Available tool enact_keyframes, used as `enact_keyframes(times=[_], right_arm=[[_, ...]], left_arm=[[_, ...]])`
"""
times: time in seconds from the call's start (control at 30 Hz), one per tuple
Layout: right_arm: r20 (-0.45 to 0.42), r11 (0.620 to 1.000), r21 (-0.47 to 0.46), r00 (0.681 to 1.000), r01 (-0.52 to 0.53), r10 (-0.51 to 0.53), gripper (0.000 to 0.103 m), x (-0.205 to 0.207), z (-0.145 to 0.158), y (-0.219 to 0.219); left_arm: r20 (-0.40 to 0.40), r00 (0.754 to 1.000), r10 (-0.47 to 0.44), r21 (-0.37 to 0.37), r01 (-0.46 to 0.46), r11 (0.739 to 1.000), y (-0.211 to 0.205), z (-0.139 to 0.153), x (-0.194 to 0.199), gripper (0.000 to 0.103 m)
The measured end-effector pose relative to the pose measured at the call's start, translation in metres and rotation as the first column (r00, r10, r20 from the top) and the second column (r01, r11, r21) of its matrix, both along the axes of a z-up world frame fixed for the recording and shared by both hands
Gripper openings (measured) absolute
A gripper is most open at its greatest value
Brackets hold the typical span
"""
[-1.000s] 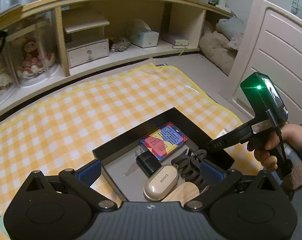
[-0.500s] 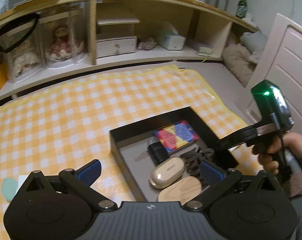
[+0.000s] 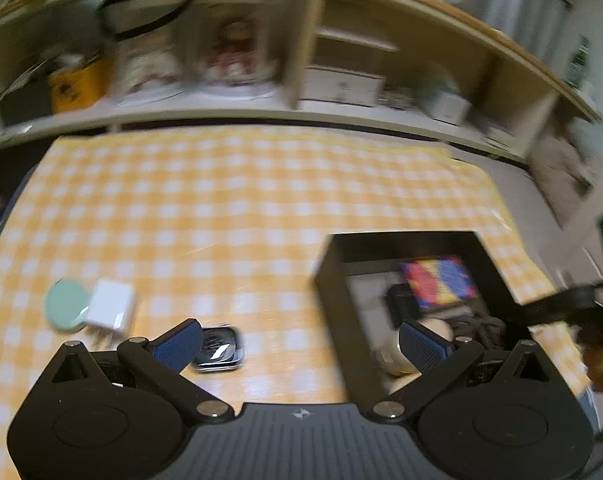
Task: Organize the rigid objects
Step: 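Move the left gripper back toward the smartwatch on the cloth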
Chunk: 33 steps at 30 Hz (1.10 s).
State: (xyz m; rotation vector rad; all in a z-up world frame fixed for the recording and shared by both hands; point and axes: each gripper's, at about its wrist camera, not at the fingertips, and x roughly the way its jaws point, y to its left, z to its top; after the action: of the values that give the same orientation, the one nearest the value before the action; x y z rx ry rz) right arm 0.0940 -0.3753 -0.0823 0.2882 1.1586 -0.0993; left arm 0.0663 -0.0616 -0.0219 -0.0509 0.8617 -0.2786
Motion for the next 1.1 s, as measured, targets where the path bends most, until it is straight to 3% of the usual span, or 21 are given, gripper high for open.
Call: enact_keyframes(times=[0.23,0.4,0.5,0.6,0.77,1.0,1.1], right_arm=[[0.0,1.0,0.001,1.0,0.0,0.0,0.006,0.0,0.0,0.0],[0.0,1.0,0.002,1.0,0.001,-0.001,0.006,0.0,0.0,0.0],[-0.001,1.0,0.0,1.0,0.0,0.0,0.006,0.001,0.0,0.0],[-0.001,1.0,0.0,1.0,0.0,0.0,0.006,0.0,0.0,0.0],[-0.001,1.0,0.0,1.0,0.0,0.0,0.006,0.001,0.0,0.0],[-0.002,1.0,-0.001,1.0,0.0,0.0,0.006,0.001,0.0,0.0],[-0.002,1.0,0.0,1.0,0.001,-0.001,0.007,0.001,-0.001,0.0]], left_arm=[[-0.141,0.97,0.199,-0.017,-0.203,0.979,0.038,-0.023,0.031,0.103],[-0.215,0.955,0.204,-0.043,-0.218,0.975,0.048,-0.039,0.046,0.103],[-0.251,0.954,0.161,-0.101,-0.191,0.976,0.05,-0.047,0.051,0.103],[-0.252,0.959,0.132,-0.088,-0.158,0.983,0.043,-0.053,0.054,0.1],[-0.258,0.954,0.151,-0.035,-0.165,0.986,0.034,-0.067,0.061,0.08],[-0.216,0.967,0.133,0.006,-0.135,0.991,0.027,-0.069,0.063,0.073],[-0.201,0.973,0.118,0.056,-0.108,0.993,0.022,-0.07,0.059,0.063]])
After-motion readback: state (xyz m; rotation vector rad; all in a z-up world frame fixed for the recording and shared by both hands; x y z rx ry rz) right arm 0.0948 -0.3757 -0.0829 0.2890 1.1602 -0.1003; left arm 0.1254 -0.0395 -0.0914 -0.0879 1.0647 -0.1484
